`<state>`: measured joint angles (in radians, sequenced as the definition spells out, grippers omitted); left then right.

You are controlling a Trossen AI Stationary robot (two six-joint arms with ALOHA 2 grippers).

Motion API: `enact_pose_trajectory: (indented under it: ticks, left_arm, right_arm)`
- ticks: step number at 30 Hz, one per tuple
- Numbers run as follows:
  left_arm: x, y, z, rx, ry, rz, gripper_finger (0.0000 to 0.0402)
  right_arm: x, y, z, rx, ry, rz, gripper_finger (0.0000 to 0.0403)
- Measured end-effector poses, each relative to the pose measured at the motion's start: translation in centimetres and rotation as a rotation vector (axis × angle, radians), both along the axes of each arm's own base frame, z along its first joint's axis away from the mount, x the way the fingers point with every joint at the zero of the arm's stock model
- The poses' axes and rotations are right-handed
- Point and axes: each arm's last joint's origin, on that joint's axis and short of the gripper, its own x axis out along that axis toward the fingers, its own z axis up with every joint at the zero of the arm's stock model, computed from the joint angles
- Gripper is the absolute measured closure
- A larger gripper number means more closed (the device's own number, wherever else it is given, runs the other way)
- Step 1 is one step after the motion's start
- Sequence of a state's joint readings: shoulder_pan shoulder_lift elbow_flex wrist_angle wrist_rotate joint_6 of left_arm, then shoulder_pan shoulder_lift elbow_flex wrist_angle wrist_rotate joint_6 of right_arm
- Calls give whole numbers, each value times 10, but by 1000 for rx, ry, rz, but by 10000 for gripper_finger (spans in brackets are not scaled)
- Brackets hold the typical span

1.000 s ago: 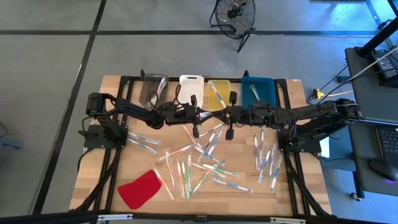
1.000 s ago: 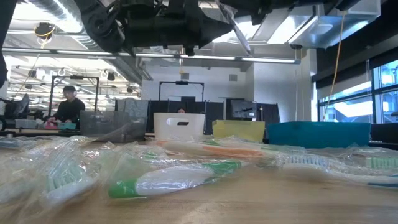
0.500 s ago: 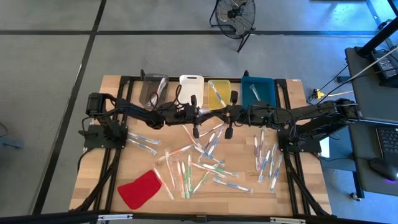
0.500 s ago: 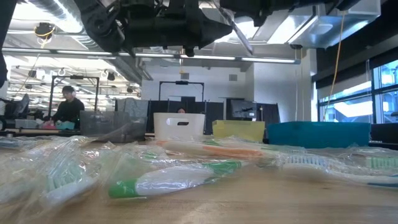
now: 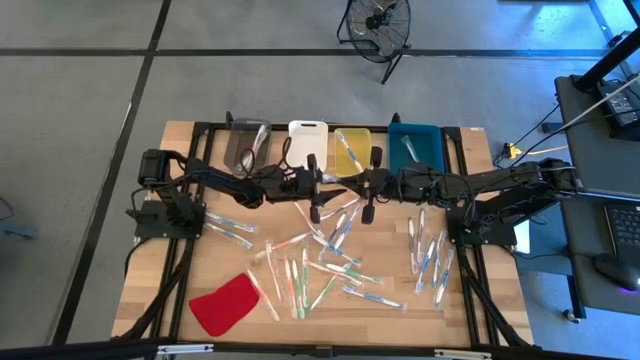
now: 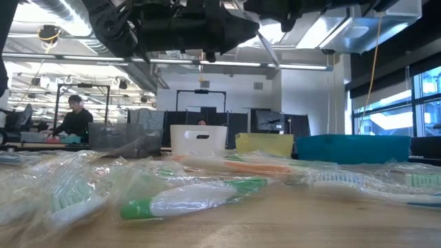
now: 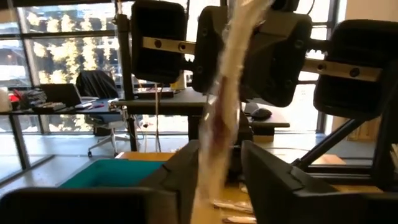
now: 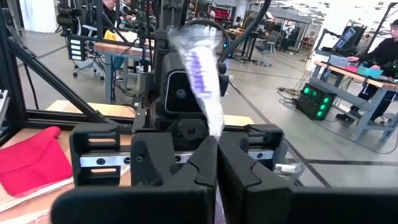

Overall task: Pick & Place Toothbrushes
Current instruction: Put the violet toothbrush into the white bin

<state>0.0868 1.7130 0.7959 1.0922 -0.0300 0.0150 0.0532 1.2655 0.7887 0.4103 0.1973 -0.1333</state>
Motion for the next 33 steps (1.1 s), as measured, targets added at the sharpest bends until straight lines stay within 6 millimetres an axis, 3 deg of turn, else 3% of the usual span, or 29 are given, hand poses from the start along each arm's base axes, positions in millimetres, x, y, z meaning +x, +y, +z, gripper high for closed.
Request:
enact_pose_trajectory:
  ticks: [6, 12, 17, 27, 33]
  left_arm:
    - [-1, 0, 4, -6, -43, -4, 229]
    - [-1, 0, 3, -15, -36, -7, 226]
    - [0, 0, 3, -16, -29, -7, 260]
    - [0, 1, 1, 4, -7, -3, 385]
    - [0, 1, 1, 0, -4, -4, 377]
  right_arm:
    - [4, 0, -4, 10, 2, 2, 398]
    - [7, 0, -8, 13, 13, 2, 400]
    - [7, 0, -6, 14, -1, 2, 399]
    - [7, 0, -6, -6, -1, -12, 397]
    - [7, 0, -7, -28, 10, 1, 398]
